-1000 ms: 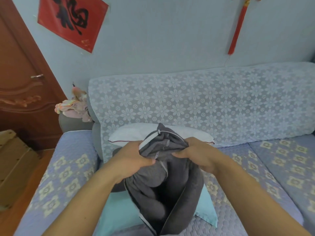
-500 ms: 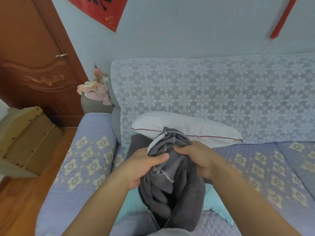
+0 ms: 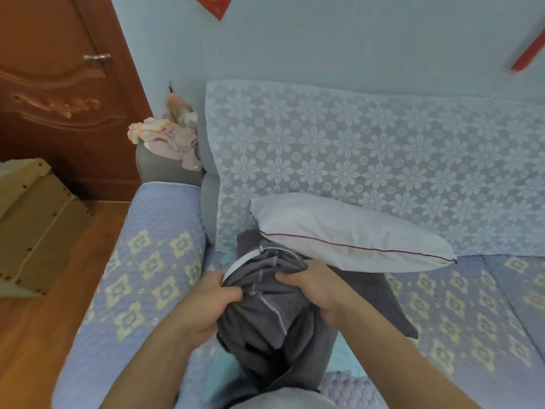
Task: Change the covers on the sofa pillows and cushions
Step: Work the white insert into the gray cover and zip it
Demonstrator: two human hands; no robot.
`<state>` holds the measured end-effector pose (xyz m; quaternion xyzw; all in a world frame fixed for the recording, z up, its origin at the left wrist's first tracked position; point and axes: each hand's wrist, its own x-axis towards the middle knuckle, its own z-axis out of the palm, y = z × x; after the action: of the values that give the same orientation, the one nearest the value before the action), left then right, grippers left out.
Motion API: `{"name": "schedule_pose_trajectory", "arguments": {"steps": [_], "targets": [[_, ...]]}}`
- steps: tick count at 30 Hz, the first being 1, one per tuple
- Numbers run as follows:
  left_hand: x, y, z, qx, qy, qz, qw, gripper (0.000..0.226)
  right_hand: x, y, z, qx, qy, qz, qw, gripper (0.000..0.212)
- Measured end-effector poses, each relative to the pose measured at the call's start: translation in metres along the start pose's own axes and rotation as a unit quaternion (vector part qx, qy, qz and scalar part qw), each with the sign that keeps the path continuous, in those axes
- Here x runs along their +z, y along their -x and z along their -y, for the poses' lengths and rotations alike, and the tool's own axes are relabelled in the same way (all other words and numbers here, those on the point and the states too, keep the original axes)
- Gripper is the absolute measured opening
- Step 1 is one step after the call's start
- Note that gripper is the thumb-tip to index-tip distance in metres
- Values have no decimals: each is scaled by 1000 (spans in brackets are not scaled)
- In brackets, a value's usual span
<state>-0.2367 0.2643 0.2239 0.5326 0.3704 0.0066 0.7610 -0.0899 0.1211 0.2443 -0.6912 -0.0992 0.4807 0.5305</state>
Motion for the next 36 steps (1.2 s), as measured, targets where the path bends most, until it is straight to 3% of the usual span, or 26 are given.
{"name": "schedule_pose_trajectory", "arguments": {"steps": [4,8,10,13,15,16,18,20,22,23,24,25,27,28,32,36], "targets": [[-9,-9,-10,-18,177,44,983,54,21,-27,0,-15,6,-29,999,21],[-20,-4,-19,-89,195,90,973,58,32,-45,15,-96,38,-94,990,14],[-27,-6,-24,-127,208,116,963,48,38,-52,20,-139,96,-125,978,16],[-37,-3,-27,-154,228,114,955,35,43,-63,20,-125,130,-51,982,14],[-47,-1,-28,-148,246,73,955,36,37,-75,19,-99,231,-9,968,32],[-54,0,-29,-145,268,45,951,36,31,-85,18,-103,311,-46,944,51],[-74,2,-28,-131,311,-22,941,40,16,-111,12,-135,465,-150,862,89],[-90,2,-27,-118,344,-79,928,41,0,-141,0,-129,587,-206,773,109],[-93,2,-27,-121,354,-101,922,35,-22,-169,-11,-97,698,-208,679,101],[-92,2,-27,-121,351,-107,922,32,-31,-181,-9,-94,728,-204,648,83],[-91,2,-29,-120,342,-116,925,29,-39,-189,-1,-105,732,-207,640,63],[-90,0,-30,-118,328,-124,929,27,-44,-191,10,-119,711,-221,657,48],[-90,-4,-35,-116,310,-138,933,26,-56,-182,41,-158,596,-284,734,33],[-90,-6,-37,-115,309,-142,933,25,-63,-170,55,-185,539,-329,753,28],[-100,-22,-49,-81,319,-168,929,26,-80,-87,86,-302,413,-446,734,29],[-119,-65,-78,-13,251,-231,940,35,-67,-11,113,-356,313,-495,728,23]]}}
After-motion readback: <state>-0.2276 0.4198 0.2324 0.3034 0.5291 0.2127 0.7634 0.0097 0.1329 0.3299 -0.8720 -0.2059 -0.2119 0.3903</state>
